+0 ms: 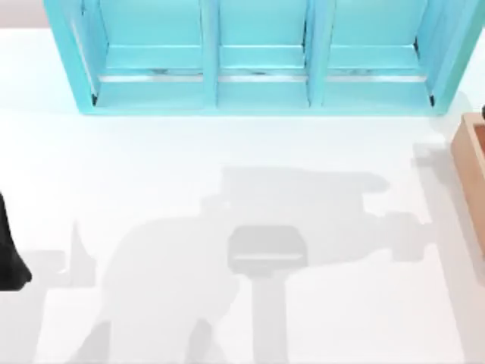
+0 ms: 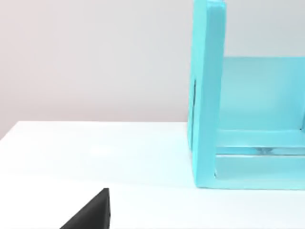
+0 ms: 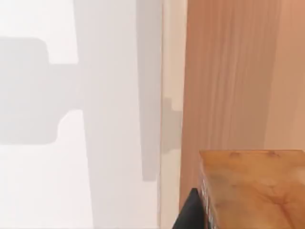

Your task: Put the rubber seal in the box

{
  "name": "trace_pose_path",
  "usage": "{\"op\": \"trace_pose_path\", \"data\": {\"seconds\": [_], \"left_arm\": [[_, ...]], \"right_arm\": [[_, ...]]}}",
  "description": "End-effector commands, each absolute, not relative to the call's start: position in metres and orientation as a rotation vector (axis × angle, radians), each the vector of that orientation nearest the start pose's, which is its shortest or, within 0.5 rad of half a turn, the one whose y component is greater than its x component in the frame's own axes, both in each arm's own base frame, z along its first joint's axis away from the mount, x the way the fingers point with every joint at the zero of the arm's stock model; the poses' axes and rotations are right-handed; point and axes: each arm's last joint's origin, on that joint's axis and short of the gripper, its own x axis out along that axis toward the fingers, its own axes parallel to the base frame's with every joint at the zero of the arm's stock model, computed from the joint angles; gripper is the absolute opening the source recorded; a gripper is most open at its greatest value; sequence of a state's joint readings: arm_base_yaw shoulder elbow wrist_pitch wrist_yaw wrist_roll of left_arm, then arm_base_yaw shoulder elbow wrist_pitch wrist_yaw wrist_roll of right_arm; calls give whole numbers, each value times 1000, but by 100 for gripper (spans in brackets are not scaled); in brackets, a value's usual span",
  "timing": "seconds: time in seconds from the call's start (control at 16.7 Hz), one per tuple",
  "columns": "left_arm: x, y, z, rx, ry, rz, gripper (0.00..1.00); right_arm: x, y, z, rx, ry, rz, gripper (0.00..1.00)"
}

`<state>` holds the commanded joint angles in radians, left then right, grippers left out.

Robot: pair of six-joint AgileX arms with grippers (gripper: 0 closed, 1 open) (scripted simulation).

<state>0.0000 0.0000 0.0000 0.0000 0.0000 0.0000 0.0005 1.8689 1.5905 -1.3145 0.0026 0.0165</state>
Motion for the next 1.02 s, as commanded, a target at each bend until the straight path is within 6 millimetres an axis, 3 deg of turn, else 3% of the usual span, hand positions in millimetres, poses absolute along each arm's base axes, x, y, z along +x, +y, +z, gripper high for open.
{"op": "trace_pose_path", "data": {"seconds": [0.18,0.36,0.72,1.02], "left_arm": [[106,-1,160,0,0,0,100],[106,-1,160,0,0,0,100],[106,-1,160,0,0,0,100],[106,-1,160,0,0,0,100]], "right_arm": [[337,-60,254,8,1590,-7,0],[321,-93,263,8,1574,-7,0],[320,-98,263,5,1570,-7,0],[320,-99,225,8,1565,-10,0]]}}
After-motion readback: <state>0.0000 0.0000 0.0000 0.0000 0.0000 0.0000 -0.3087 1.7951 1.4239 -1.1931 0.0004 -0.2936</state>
